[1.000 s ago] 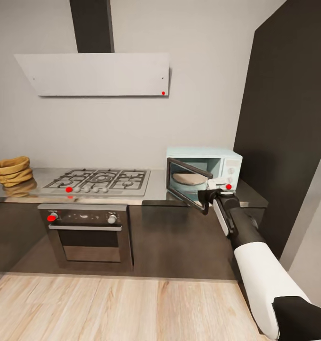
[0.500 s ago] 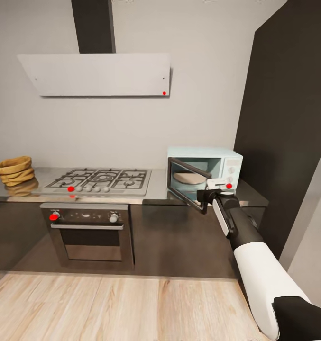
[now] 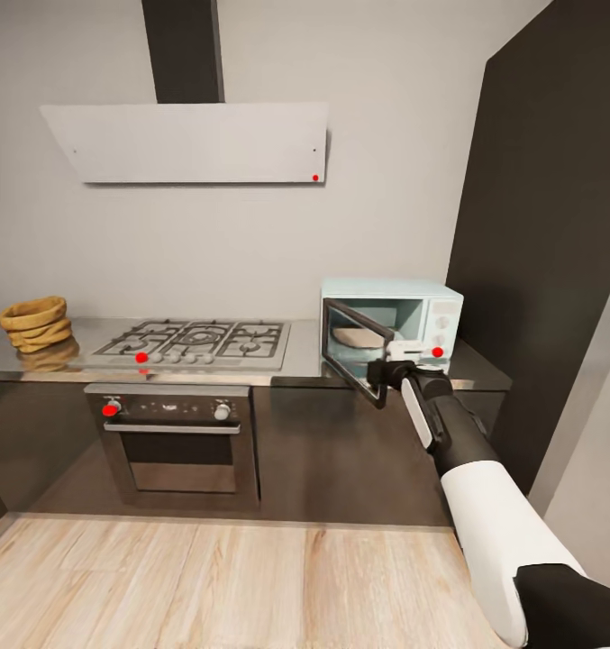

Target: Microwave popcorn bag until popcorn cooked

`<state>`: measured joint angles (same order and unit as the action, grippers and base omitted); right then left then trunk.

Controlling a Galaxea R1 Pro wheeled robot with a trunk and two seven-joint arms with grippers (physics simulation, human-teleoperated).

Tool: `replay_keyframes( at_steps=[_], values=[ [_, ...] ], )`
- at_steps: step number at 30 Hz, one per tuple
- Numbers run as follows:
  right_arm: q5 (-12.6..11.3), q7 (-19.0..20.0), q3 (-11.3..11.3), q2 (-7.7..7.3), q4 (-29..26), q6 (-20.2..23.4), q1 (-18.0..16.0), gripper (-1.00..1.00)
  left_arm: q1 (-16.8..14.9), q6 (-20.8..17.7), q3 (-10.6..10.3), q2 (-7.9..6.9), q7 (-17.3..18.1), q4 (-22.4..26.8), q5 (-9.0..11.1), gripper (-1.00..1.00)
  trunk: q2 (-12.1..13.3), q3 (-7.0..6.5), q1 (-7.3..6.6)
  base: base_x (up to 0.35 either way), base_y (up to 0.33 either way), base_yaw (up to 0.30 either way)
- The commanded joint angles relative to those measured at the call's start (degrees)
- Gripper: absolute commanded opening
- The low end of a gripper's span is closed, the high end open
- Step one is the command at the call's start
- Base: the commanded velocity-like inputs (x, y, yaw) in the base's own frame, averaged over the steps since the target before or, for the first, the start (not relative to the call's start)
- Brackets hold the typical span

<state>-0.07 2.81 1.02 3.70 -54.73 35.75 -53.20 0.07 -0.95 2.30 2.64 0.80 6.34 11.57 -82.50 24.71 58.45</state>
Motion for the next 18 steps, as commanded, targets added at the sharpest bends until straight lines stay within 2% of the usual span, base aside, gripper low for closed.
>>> replay_keyframes(
  at_steps=[1,3,6,10,13,15,16,18],
  values=[
    [0.35,-0.19,-0.02,0.05,-0.41,0.30,-0.06,-1.00,0.02,-0.10,0.23,0.01,0.08,0.09,0.29,1.00,-0.05,0.05,-0.01,0.000,0.000,0.000],
    [0.55,-0.37,0.07,-0.21,-0.40,0.29,-0.06,-1.00,0.02,-0.10,0.25,0.00,0.08,0.08,0.29,1.00,-0.05,0.05,-0.01,0.000,0.000,0.000],
    [-3.26,-1.01,0.12,-0.67,-0.47,0.28,-0.06,-1.00,0.02,-0.03,0.25,0.00,0.08,0.07,0.29,1.00,-0.05,0.05,-0.01,0.000,0.000,0.000],
    [-4.90,-1.71,0.12,-0.71,-0.48,0.28,-0.06,-1.00,0.02,-0.02,0.25,0.00,0.08,0.07,0.29,1.00,-0.05,0.05,-0.01,0.000,0.049,0.000],
    [-2.45,-2.02,0.12,-0.71,-0.49,0.28,-0.06,-1.00,0.02,-0.02,0.25,0.00,0.08,0.07,0.29,1.00,-0.05,0.05,-0.01,0.000,0.154,0.000],
    [0.21,-2.02,0.12,-0.71,-0.45,0.28,-0.06,-1.00,0.02,-0.02,0.25,-0.02,0.08,0.07,0.29,1.00,-0.05,0.05,-0.01,0.000,0.144,0.000],
    [2.53,-2.02,0.12,-0.71,-0.63,0.28,-0.06,-1.00,0.02,-0.02,0.25,-0.04,0.08,0.07,0.29,1.00,-0.05,0.05,-0.01,0.000,0.130,0.000],
    [2.53,-2.02,0.12,-0.71,-0.64,0.28,-0.06,-1.00,0.02,-0.02,0.25,-0.08,0.08,0.07,0.29,1.00,-0.05,0.05,-0.01,0.000,0.121,0.000]
  ],
)
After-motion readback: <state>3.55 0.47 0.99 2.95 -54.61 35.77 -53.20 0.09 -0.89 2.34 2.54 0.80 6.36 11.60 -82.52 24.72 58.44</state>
